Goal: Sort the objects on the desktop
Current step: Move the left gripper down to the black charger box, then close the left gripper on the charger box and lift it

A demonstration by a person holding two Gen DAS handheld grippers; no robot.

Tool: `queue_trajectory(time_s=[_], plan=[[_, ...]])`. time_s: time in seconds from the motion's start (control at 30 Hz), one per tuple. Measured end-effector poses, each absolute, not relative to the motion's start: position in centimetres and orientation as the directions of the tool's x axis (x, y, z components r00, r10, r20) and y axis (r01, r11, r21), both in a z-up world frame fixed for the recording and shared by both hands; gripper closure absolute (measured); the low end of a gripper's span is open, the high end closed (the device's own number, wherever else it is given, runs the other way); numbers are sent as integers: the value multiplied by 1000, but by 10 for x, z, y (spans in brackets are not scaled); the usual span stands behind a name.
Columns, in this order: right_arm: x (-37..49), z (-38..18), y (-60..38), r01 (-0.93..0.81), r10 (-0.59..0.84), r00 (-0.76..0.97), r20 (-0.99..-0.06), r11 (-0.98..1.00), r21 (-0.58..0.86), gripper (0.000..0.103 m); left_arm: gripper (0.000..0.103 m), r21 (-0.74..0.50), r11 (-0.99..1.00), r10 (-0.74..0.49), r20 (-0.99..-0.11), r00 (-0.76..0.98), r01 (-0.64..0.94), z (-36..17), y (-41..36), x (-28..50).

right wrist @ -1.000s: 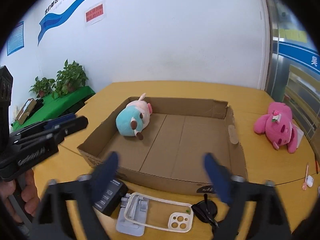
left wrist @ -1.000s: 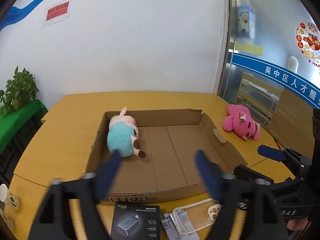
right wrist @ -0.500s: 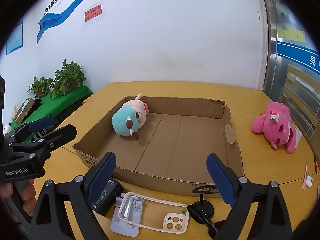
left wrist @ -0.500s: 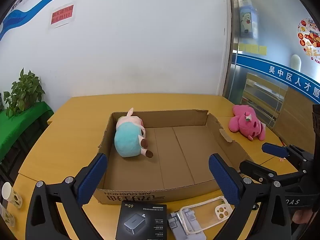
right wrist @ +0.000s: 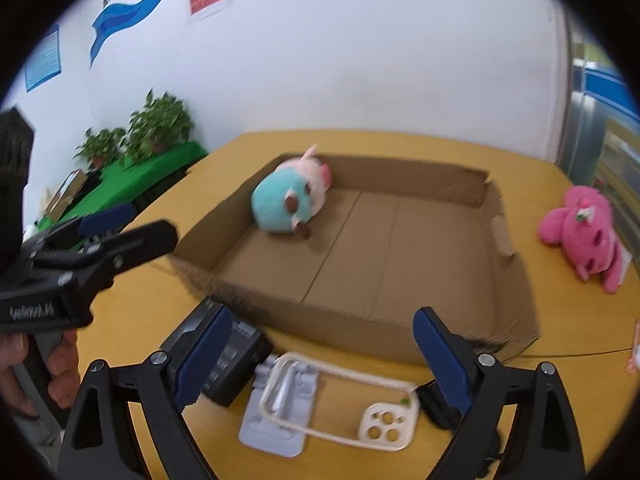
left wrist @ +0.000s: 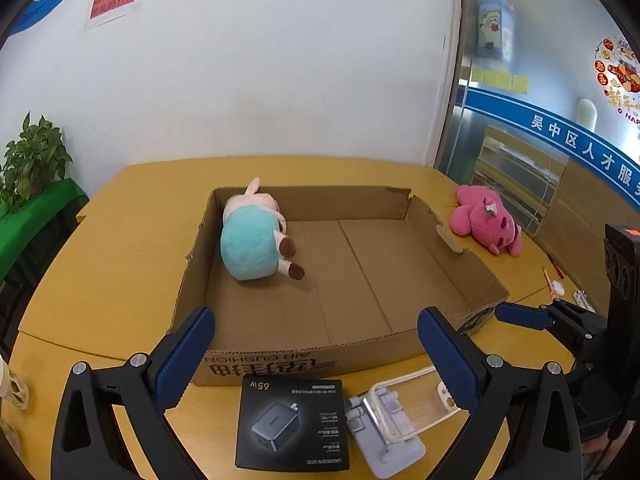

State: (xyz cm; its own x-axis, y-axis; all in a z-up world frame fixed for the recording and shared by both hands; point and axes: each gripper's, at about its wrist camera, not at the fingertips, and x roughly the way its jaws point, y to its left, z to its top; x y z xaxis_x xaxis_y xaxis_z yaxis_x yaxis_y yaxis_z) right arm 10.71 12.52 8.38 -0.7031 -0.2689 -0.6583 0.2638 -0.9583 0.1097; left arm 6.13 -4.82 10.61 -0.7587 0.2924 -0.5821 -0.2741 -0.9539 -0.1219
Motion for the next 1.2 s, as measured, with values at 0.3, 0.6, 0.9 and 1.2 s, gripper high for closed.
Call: queue_trajectory(time_s=[0.3,0.6,0.9,1.2], plan=[[114,5,38,515,-431,-492,-756,-845,146,11,1,-122,-963,252,-711,-656,-238,43,-82,49],[109,-21,5,594,-501,-384,-775,-777,208,10,2,-317,-923,386,-767,-513,-220,-17,-121,32],[100,-23,7,564,-441,-413,-797,-811,156,10,26,-476,-853,519,-733,-440,-212,-42,-122,31],[101,-23,-6,563,-382,-441,-812,-822,81,24,29,-433,-884,462,-745,-480,-179,-32,-119,54]])
